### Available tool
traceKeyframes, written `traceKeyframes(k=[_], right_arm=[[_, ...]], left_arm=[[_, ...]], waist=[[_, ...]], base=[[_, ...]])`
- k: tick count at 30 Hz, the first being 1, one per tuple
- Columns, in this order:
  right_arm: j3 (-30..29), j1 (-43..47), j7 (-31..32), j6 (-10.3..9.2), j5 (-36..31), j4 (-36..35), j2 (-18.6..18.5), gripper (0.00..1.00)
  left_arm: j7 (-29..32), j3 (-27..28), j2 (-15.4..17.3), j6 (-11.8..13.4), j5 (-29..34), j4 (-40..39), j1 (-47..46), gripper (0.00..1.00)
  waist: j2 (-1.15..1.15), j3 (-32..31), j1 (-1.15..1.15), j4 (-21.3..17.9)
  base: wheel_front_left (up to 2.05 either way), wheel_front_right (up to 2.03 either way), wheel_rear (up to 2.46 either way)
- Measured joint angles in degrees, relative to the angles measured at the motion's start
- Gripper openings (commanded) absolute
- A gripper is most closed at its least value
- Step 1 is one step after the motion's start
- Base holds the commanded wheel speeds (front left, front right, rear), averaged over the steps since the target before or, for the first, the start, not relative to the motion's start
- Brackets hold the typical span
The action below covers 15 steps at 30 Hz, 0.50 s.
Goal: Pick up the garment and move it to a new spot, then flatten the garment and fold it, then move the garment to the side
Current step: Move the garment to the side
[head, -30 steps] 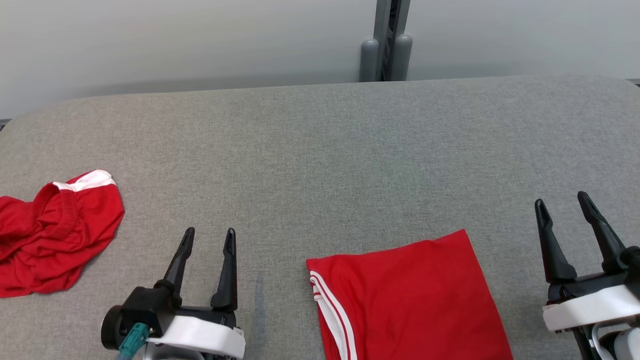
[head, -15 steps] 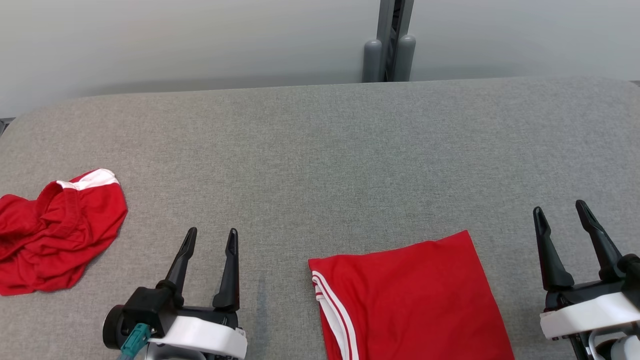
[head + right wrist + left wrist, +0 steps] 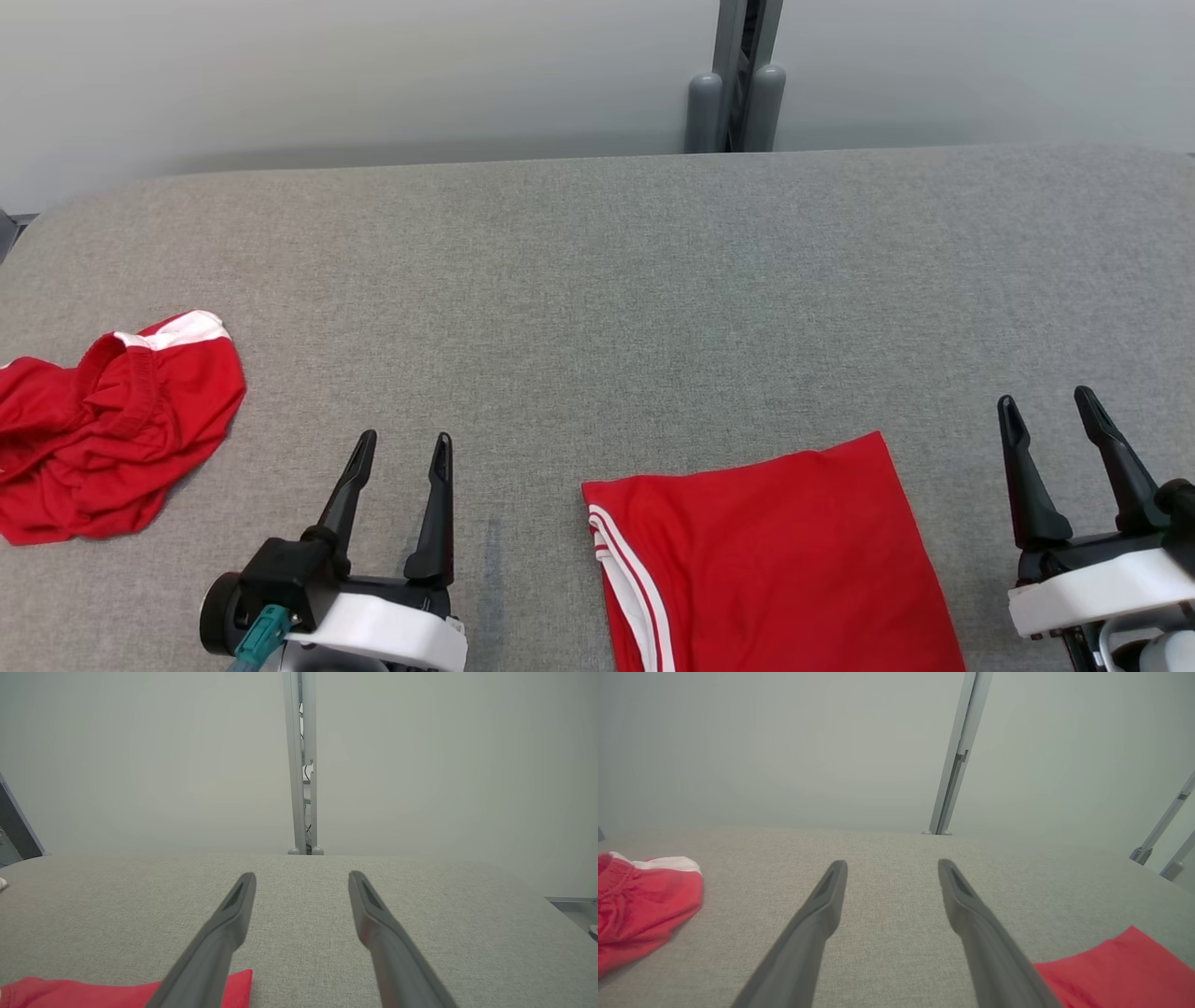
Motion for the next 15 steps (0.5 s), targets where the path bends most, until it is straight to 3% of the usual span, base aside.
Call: traceKeyframes(k=[15], right_arm=[[1.1,0.1,0.0,-0.01,1.0,1.2,-0.2,1.00]], left_arm=[[0.0,0.0,0.0,0.0,0.1,0.4,0.0,1.00]], waist=[[0.00,-0.5,0.00,0.0]], base=[[0.00,0.00,0.00]])
